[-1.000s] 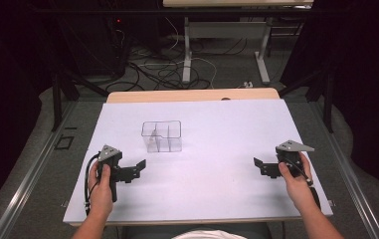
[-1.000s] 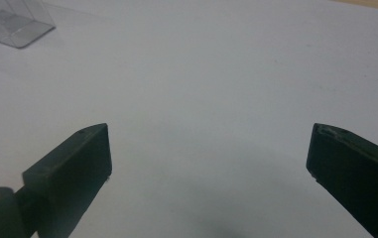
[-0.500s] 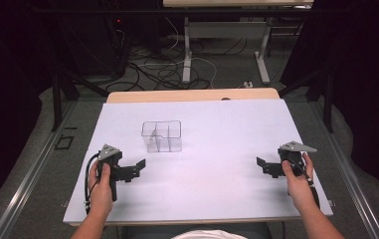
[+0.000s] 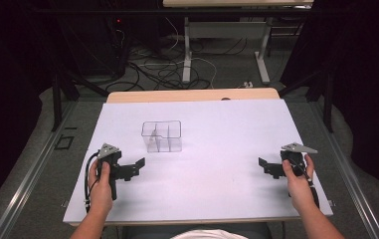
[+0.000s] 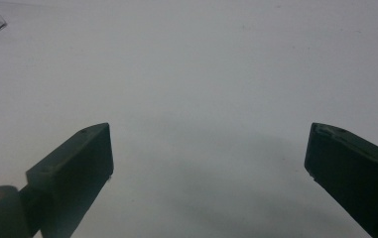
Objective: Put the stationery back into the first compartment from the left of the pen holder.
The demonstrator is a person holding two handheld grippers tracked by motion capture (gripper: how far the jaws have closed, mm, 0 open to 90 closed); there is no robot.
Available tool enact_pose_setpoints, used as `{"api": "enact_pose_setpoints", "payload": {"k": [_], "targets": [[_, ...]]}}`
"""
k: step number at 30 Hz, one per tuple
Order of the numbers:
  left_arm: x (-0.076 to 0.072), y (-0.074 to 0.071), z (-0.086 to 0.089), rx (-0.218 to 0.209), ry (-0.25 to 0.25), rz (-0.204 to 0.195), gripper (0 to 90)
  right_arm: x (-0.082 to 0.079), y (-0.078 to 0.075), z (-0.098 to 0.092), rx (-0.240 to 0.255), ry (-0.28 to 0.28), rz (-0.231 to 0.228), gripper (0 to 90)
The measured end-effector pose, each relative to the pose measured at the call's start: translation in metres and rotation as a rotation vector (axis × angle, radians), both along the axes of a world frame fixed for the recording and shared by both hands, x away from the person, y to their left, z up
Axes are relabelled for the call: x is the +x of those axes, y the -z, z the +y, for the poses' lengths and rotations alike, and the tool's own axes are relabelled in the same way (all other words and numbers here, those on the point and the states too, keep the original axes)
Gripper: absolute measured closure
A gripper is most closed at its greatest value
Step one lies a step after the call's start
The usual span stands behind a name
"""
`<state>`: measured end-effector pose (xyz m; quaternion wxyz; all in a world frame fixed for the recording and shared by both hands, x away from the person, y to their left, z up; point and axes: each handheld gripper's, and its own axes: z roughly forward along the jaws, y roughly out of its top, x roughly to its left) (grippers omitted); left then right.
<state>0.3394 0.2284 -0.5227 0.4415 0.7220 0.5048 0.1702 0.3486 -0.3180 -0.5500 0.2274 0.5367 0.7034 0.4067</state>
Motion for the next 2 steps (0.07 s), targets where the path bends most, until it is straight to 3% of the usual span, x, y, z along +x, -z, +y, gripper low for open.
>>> {"api": "enact_pose_setpoints", "payload": {"k": [2], "targets": [[0.0001,-0.0001,-0.0002,-0.002,0.000,0.000,0.5,-0.0001,0.0005,-0.0004,-0.002,0.000,0.000,4.4]]}}
